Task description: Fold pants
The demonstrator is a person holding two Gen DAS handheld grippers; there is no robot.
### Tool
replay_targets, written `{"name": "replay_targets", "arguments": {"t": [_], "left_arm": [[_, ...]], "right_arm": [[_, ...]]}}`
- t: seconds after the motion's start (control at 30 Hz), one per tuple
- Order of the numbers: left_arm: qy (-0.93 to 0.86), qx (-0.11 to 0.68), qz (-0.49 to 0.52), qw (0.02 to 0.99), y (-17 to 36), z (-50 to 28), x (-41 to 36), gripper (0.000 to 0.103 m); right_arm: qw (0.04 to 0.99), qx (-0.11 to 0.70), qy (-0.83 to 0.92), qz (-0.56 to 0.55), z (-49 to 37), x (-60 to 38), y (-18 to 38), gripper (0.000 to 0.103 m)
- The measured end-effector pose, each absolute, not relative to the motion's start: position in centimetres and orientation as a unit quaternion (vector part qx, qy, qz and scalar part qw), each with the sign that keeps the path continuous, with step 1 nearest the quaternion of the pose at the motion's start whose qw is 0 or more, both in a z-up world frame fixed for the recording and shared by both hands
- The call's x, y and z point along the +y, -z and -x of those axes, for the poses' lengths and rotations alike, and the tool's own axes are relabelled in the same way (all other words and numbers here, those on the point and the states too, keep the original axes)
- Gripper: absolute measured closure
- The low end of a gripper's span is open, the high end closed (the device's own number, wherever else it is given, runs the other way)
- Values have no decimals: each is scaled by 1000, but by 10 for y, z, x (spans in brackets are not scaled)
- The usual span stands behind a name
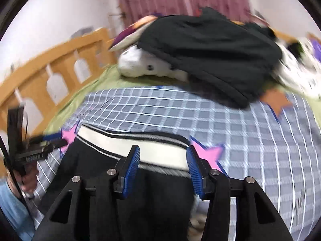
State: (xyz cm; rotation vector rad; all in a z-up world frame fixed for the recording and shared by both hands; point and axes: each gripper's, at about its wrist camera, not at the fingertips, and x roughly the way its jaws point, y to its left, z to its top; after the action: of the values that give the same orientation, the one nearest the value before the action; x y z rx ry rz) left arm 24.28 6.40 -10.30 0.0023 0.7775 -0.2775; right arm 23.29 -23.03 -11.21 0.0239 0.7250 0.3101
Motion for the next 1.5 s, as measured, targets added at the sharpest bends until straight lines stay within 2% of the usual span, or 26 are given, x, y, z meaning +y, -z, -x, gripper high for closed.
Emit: {"name": "replay_targets", "arguments": {"t": [0.13,0.2,0.27,0.4,0.57,0.87,1.07,1.23,1.4,1.47,1.5], "left_arm": [[92,407,-85,905,143,-268,43,46],[99,390,-95,910,150,-263,42,45],[100,389,-92,911,149,-262,43,44],[96,393,-73,911,152,-264,48,38],[93,398,-60,911,156,-267,48,34],[92,401,-55,910,158,-267,48,33],[104,423,-9,900,164,-277,60,22],[124,442,32,888,171,-284,66,22],[100,422,-21,901,161,-274,50,23],[88,403,-50,910,150,-267,46,23],[86,392,-49,915,144,-264,48,25]], "right_arm": [[920,347,-153,98,-255,-199,156,58],[911,379,-147,76,-269,-212,179,57],[910,383,-157,29,-275,-227,177,57],[913,378,-135,75,-273,-219,177,58],[913,379,-142,57,-275,-222,177,57],[914,377,-139,56,-272,-217,178,56],[912,380,-143,46,-274,-220,179,56],[910,383,-151,36,-278,-225,182,54],[905,392,-167,-2,-284,-236,185,52],[907,390,-159,14,-281,-233,183,48],[908,391,-153,24,-278,-231,181,43]]}}
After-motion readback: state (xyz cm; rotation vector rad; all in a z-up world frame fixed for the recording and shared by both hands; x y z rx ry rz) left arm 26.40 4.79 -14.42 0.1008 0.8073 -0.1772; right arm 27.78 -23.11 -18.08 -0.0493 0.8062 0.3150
